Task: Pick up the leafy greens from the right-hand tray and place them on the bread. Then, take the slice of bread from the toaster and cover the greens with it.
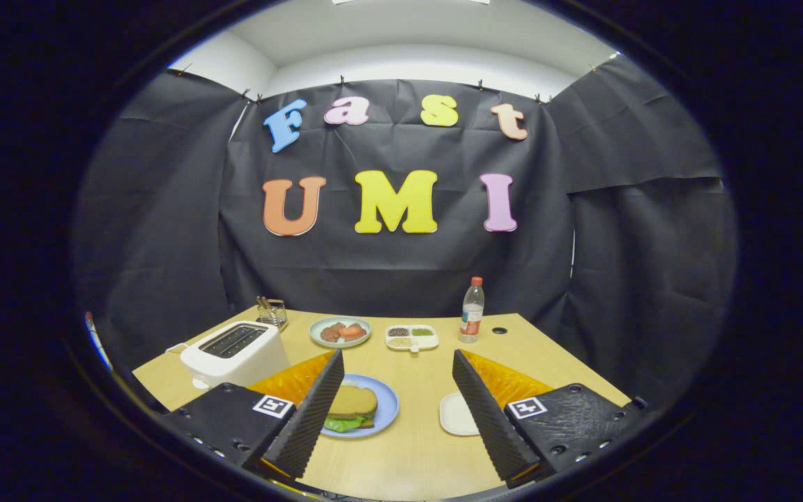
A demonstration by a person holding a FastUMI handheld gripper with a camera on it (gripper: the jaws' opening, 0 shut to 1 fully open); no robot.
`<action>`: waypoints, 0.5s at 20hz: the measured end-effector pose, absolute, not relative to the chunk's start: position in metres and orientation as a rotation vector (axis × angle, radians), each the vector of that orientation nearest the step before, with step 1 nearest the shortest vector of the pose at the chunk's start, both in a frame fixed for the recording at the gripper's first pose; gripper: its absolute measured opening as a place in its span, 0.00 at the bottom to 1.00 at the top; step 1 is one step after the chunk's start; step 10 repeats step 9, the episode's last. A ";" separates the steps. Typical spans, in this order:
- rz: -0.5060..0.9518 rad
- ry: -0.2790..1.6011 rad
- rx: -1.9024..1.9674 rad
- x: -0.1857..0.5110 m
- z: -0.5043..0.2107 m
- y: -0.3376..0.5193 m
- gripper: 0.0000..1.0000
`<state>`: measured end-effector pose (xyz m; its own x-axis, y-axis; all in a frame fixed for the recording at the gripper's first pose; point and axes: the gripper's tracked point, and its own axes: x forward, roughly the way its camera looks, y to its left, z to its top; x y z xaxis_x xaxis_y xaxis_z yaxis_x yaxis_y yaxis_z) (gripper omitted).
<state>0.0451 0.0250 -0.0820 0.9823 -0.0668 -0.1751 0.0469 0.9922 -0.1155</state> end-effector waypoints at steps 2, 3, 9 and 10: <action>-0.081 0.155 -0.119 0.029 -0.079 0.014 0.95; -0.086 0.146 -0.122 0.022 -0.077 0.014 0.95; -0.097 0.120 -0.164 -0.005 -0.067 0.031 0.95; -0.097 0.120 -0.164 -0.005 -0.067 0.031 0.95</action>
